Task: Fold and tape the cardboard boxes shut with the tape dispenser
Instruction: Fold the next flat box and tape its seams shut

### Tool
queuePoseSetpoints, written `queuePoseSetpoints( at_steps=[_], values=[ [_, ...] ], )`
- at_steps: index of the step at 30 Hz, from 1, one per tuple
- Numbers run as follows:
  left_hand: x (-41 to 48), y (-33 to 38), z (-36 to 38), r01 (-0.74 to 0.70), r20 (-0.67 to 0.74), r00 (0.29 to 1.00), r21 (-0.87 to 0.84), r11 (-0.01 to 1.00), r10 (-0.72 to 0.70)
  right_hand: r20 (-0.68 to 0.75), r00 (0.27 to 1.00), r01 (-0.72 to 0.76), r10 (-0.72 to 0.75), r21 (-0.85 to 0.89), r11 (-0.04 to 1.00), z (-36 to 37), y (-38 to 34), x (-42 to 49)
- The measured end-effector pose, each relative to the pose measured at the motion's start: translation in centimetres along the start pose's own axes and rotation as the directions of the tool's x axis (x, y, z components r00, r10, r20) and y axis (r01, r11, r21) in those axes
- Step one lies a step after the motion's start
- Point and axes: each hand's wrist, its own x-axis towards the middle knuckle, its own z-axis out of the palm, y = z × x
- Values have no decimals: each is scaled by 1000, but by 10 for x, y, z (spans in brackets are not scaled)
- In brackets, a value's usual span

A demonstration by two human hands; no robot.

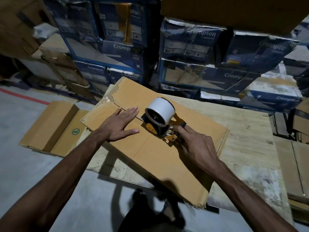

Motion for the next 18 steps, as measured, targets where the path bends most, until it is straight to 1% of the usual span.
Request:
queuePoseSetpoints(
  at_steps=[8,15,18],
  values=[
    [2,-1,2,6,9,1000,-2,1000,-6,0,1000,-2,2,-52,999,-13,30,-45],
    [1,-4,6,-19,-23,1000,4,1000,19,9,998,-55,56,-90,994,-21,60,-89],
    [0,-5,5,-25,-25,999,3,1000,25,-14,997,-71,70,-89,994,-25,72,-106]
  ],
)
